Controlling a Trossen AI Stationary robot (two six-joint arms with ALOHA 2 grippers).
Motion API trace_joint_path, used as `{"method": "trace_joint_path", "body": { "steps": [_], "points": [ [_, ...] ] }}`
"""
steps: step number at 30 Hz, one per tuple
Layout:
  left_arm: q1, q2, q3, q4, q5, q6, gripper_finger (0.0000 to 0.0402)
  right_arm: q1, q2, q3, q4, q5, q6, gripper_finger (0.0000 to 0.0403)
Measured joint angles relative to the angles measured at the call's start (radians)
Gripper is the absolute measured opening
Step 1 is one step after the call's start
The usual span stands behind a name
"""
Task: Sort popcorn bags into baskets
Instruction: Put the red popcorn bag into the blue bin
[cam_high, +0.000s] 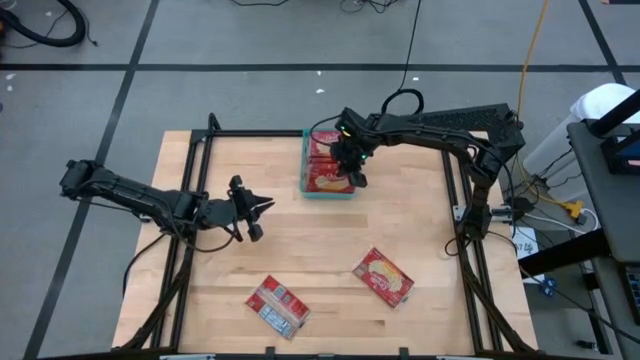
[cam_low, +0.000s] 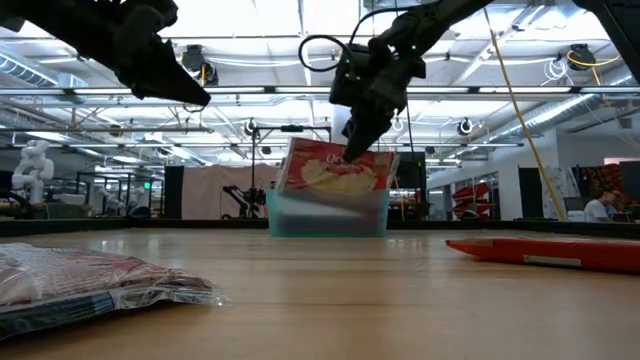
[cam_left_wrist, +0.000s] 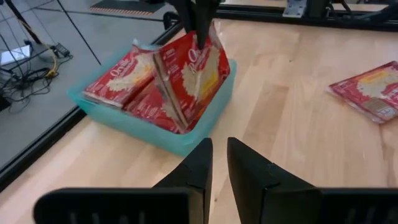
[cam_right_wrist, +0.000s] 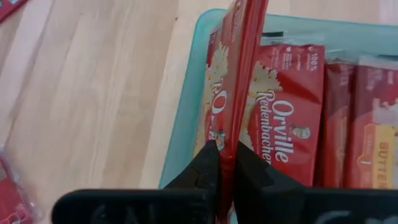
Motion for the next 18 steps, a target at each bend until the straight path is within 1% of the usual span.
{"method": "trace_joint_path", "body": {
  "steps": [3, 9, 11, 15, 16, 18],
  "points": [
    [0.0, 0.0, 0.0, -0.001, 0.002, 0.0, 0.0051, 0.009, 0.0, 0.0, 0.028, 0.029, -0.006, 0.0034],
    [0.0, 0.0, 0.0, 0.001, 0.002, 0.008, 0.0051, 0.025, 0.0, 0.0, 0.096, 0.114, -0.025, 0.0111],
    [0.0, 0.0, 0.0, 0.001, 0.002, 0.008, 0.0051, 0.032, 0.0, 0.0, 0.136, 0.173, -0.019, 0.0133],
    [0.0, 0.0, 0.0, 0.001, 0.002, 0.009, 0.0051, 0.056, 0.0, 0.0, 0.209, 0.363, -0.008, 0.016],
    [0.0, 0.0, 0.0, 0.001, 0.002, 0.009, 0.0051, 0.063, 0.0, 0.0, 0.217, 0.391, 0.005, 0.0163],
    [0.0, 0.0, 0.0, 0.0, 0.002, 0.009, 0.0051, 0.079, 0.0, 0.0, 0.222, 0.407, 0.042, 0.0165]
  ]
}}
